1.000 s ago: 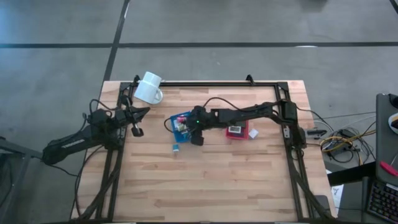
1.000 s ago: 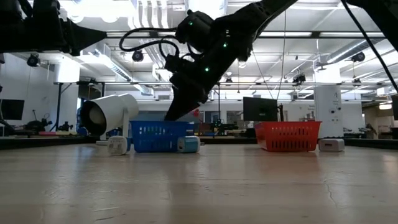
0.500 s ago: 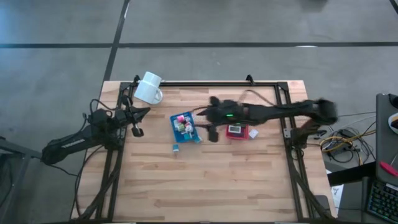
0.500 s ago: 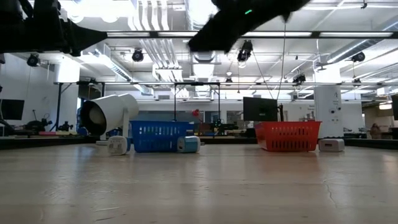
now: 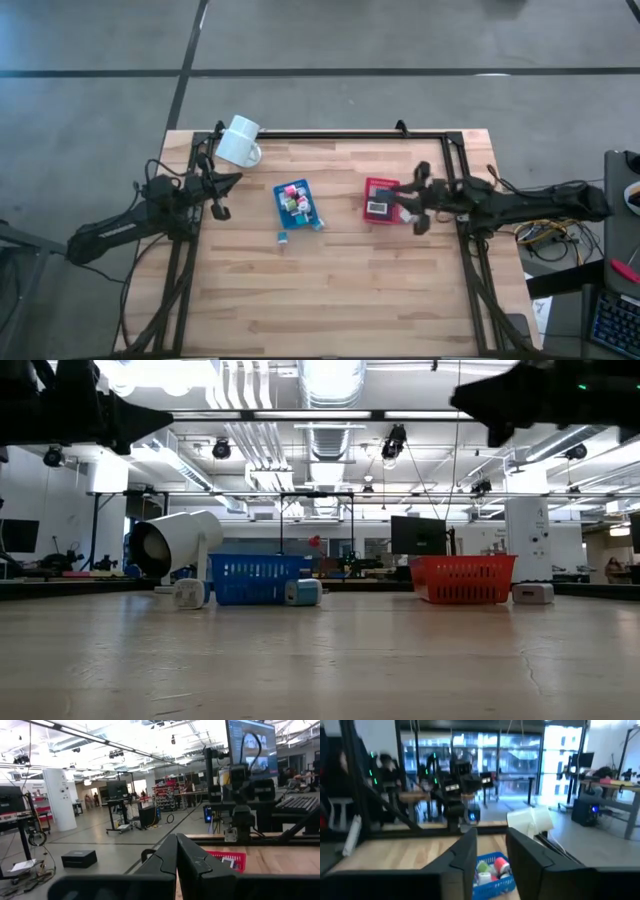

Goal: Pick & Place Office items
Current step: Put the bottom blue charger adapter into the blue bin

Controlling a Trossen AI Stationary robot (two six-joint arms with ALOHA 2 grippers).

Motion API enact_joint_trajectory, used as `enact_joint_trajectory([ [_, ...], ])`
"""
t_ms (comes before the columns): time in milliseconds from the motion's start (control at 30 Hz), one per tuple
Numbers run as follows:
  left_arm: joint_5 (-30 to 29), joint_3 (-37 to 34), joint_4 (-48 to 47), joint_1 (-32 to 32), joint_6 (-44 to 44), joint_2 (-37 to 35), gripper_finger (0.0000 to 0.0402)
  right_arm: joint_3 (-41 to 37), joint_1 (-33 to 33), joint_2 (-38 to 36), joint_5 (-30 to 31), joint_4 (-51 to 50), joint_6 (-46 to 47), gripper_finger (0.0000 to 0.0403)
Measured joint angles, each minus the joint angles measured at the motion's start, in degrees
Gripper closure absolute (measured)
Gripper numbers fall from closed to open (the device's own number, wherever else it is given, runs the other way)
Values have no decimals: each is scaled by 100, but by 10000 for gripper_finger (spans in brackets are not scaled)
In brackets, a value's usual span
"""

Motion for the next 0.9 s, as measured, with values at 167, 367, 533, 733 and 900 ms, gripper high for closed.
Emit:
enact_joint_trajectory([
  [167, -2, 0, 32, 0, -48, 0, 396, -717, 59, -1028, 81, -61, 30, 354],
  [367, -4, 0, 29, 0, 0, 0, 396, -1085, 44, -2032, 81, -33, -101, 376],
  [533, -6, 0, 28, 0, 89, 0, 396, -1173, 44, -2499, 79, -271, -122, 374],
  [733, -9, 0, -61, 0, 64, 38, 396, -1178, 44, -2569, 77, -531, -111, 374],
  [900, -9, 0, -55, 0, 152, 95, 396, -1178, 44, -2503, 77, -539, -153, 374],
])
